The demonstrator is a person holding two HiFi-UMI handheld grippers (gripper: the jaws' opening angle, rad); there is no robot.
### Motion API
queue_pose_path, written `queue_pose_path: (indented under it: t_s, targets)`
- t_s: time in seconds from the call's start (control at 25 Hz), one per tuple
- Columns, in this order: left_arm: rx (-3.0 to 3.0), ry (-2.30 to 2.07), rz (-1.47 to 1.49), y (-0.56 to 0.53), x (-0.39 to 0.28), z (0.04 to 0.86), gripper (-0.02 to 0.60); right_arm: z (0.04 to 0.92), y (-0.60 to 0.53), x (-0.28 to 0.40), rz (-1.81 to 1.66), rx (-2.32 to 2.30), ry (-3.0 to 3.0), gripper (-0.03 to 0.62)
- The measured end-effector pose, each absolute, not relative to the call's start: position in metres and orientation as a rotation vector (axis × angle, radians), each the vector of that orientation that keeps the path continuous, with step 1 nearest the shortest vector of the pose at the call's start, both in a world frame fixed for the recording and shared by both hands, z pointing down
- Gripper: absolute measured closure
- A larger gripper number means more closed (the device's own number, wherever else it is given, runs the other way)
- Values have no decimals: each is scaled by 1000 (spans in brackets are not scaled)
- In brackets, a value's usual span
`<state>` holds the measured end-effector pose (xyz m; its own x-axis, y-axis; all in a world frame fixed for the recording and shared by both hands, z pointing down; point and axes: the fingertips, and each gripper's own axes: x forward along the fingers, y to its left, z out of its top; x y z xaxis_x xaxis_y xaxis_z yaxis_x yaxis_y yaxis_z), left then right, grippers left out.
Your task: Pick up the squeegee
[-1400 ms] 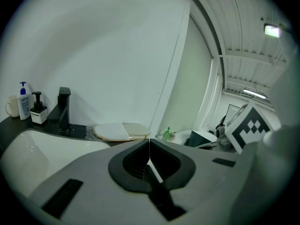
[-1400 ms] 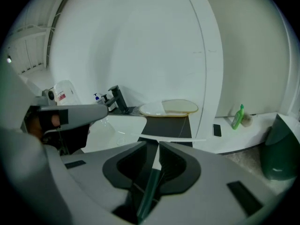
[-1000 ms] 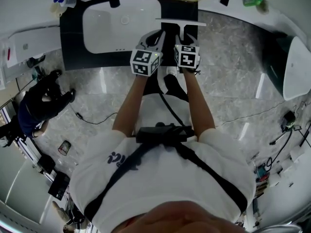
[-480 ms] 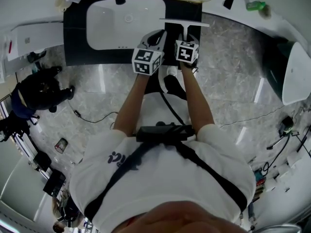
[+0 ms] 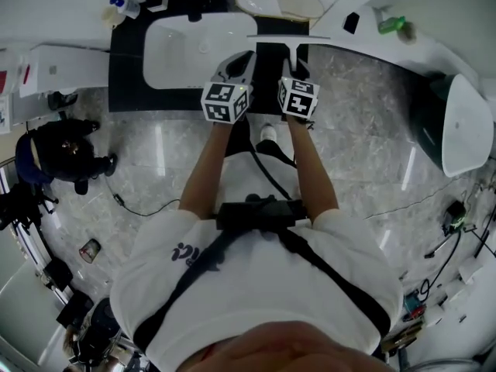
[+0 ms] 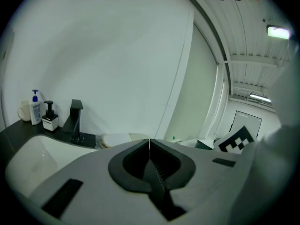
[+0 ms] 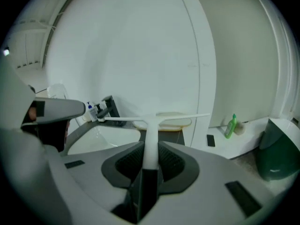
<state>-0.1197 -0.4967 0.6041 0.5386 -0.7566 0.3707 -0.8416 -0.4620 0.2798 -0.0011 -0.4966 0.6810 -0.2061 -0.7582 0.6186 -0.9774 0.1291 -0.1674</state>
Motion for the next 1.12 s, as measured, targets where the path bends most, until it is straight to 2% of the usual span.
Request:
queue_pose_path:
  t_s: [0.44, 0.72, 0.92, 1.12]
  targets:
    - [2566, -1395, 24, -470, -103, 460, 569, 490, -483, 15, 400, 1884, -2384, 497]
    - [2624, -1576, 3, -443, -112, 403, 569, 403, -444, 14, 241, 1924, -2548, 497]
    - [2617, -1688, -16, -427, -117, 372, 569, 359, -417, 13, 86, 1959, -2577, 497]
    - [2602, -1737, -35, -416, -124, 360, 569, 353, -407, 11, 60, 1975, -2548, 497]
